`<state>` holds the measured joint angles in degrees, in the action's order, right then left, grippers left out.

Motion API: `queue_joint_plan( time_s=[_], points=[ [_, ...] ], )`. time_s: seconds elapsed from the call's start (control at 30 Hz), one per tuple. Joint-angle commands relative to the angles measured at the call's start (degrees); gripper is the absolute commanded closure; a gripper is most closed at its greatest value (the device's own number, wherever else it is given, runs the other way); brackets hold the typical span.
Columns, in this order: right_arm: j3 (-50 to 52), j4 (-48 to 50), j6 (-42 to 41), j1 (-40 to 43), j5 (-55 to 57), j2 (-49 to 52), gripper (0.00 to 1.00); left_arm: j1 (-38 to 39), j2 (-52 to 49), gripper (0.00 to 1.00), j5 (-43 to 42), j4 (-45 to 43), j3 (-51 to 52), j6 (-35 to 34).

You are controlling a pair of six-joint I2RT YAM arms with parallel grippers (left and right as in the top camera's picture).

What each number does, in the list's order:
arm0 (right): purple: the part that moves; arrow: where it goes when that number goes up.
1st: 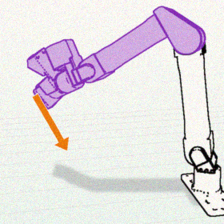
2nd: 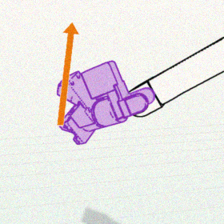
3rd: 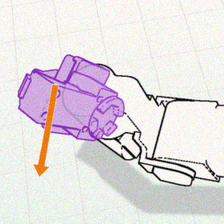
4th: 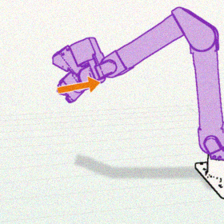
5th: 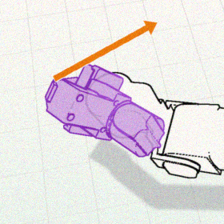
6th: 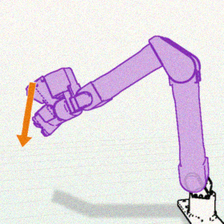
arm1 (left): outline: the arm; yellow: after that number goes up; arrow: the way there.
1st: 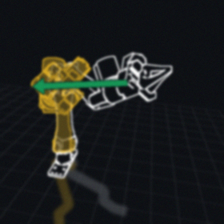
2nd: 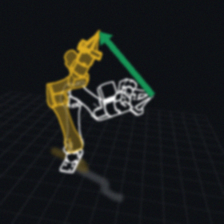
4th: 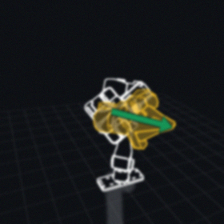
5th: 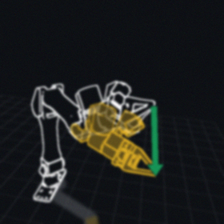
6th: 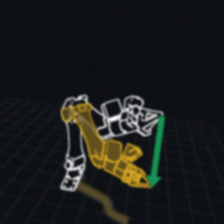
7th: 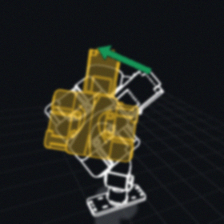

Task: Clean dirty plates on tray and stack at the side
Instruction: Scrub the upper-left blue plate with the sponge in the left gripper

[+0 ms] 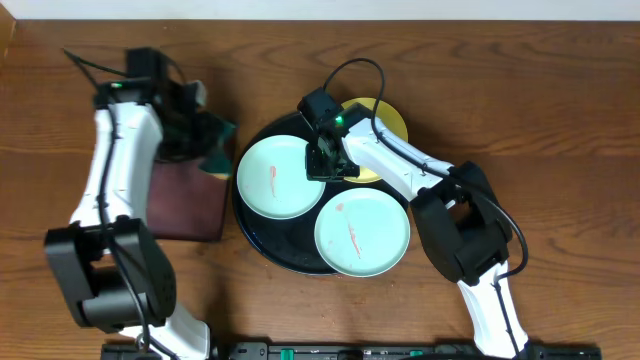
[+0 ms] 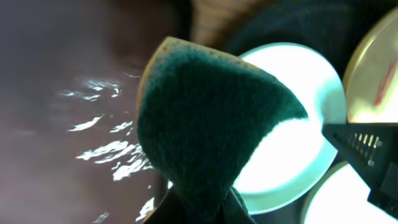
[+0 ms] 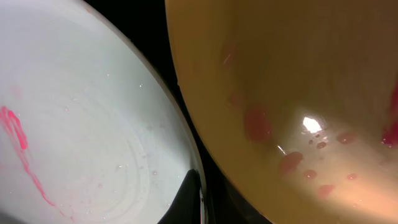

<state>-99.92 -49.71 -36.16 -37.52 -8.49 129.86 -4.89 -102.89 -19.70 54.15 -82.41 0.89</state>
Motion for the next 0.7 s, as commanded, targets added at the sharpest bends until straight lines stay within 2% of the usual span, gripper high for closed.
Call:
queue_joint_plan(
  time_s=[0.0,0.17,0.27,0.4,0.67],
  points=[
    [-0.2,0.0,1.4,0.1,-0.8,1.5,0.99,4.2,-0.9,0.93,-2.1,-4.4,6.0,-7.9],
    [-0.2,-0.2,1.3,0.1,-0.8,1.5,0.99,8.9,-0.9,0.92,4.0,-14.7,14.2,-15.8],
    [-0.2,-0.2,1.3,0.1,-0.8,1.5,0.99,10.4,-1.0,0.92,6.5,-20.4,17.9,-17.6],
    [-0.2,-0.2,1.3,0.1,-0.8,1.5,0.99,11.5,-1.0,0.93,6.9,-25.8,21.6,-17.8],
    [-0.2,0.0,1.3,0.1,-0.8,1.5,0.99,13.0,-1.0,0.92,6.9,-32.3,21.9,-17.7]
  ],
)
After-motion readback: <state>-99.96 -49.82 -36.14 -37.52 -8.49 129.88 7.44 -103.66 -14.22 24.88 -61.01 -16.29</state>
